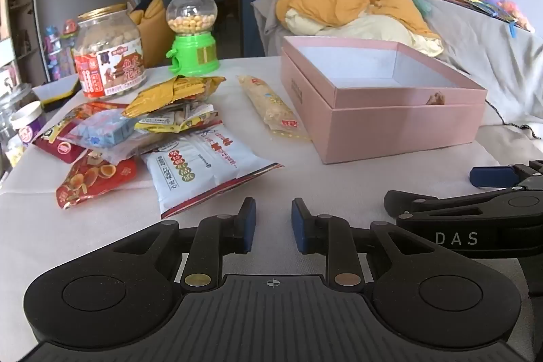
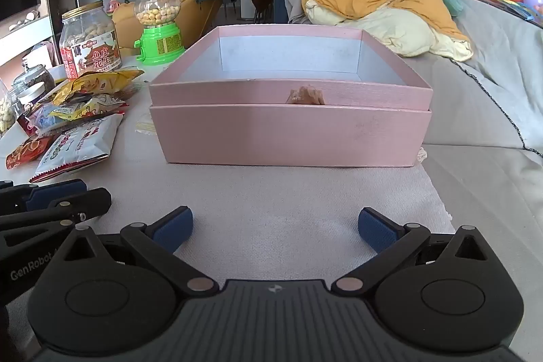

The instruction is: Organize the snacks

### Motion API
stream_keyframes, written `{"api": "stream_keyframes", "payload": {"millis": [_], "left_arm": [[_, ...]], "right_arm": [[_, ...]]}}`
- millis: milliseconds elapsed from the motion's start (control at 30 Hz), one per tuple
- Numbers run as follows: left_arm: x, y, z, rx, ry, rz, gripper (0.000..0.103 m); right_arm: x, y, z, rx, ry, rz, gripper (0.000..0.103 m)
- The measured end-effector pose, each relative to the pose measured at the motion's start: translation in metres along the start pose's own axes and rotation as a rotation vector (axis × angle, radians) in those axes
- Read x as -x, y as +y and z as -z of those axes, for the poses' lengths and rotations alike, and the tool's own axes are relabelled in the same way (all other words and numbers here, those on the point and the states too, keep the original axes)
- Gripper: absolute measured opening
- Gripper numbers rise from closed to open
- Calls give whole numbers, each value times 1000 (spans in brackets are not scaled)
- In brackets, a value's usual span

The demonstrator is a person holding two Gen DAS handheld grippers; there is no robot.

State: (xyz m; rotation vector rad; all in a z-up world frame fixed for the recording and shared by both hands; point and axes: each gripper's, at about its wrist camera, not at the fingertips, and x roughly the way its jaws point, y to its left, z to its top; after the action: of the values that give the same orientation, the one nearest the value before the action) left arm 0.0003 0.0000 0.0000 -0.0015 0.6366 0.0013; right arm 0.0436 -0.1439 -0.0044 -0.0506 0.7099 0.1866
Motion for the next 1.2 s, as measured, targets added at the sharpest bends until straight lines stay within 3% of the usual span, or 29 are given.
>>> {"api": "stream_keyframes", "payload": {"millis": [1200], "left_arm": [[0, 0, 0, -14, -3, -10, 27]], "right_arm": [[1, 0, -1, 0, 0, 0, 103]]}}
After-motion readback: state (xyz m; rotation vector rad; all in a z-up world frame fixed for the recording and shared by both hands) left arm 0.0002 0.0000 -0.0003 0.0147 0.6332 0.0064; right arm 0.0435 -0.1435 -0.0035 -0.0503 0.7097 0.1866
